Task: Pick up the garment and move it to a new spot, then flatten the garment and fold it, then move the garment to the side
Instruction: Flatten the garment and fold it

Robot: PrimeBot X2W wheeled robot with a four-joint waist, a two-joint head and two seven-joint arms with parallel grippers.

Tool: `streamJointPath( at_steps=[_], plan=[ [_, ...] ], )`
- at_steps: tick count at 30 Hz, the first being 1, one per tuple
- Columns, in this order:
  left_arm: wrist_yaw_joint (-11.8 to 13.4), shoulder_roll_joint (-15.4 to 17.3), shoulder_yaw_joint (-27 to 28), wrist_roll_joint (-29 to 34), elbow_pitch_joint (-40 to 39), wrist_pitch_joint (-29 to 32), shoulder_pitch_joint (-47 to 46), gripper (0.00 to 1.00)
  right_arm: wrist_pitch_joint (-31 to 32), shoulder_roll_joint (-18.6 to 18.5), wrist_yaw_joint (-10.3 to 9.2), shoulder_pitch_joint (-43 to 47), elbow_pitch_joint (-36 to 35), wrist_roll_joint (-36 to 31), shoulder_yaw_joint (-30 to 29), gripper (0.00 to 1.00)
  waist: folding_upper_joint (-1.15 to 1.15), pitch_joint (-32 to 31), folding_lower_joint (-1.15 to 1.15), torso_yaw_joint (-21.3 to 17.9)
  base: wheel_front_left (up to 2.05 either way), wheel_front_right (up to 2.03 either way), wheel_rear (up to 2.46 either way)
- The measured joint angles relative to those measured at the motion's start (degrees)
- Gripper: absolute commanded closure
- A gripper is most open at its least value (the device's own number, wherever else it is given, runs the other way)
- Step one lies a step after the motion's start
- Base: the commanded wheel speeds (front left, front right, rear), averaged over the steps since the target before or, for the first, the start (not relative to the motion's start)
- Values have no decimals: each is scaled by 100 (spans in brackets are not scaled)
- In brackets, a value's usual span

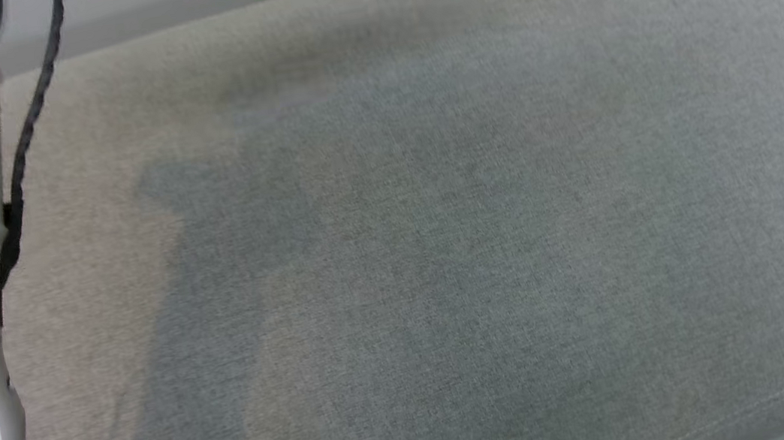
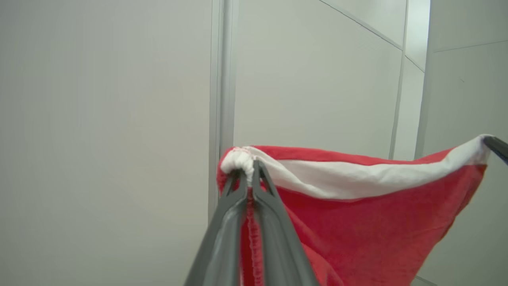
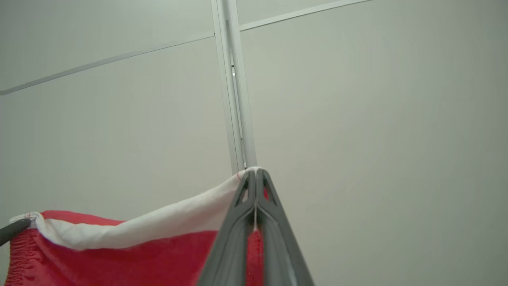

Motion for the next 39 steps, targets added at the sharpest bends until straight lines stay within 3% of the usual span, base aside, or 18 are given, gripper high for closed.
streamJointPath(
  at_steps=[4, 10, 15, 20, 28, 39],
  plan=[
    [-121, 15, -140, -67, 657, -247, -60, 100, -302, 151, 0, -4, 357, 100, 444, 100, 0, 373, 0, -120, 0, 0, 0],
    [-171, 144, -359, -236, 1340, -684, 709, 100, -598, 177, 1, 821, 543, 327, 1160, 100, 0, 871, 0, -200, 0, 0, 0],
    [-188, 52, -349, -526, 1448, -1091, 1190, 100, -697, 29, 0, 1472, 430, 416, 1289, 100, 0, 980, 0, -121, 0, 0, 0],
    [-205, 93, -642, -812, 1069, -1365, 1796, 100, -713, -104, 1, 2236, -164, 480, 1020, 100, 0, 887, 0, 45, 0, 0, 0],
    [-182, 224, -875, -711, 86, -1841, 3139, 100, -725, -250, 0, 3706, -1161, 330, 408, 100, 0, 565, 0, 304, 0, 0, 0],
    [160, -132, -486, -581, -1844, -1964, 5865, 100, -725, -116, 1, 6043, -2424, 271, -223, 100, 0, -313, 0, 451, 0, 0, 0]
  ],
)
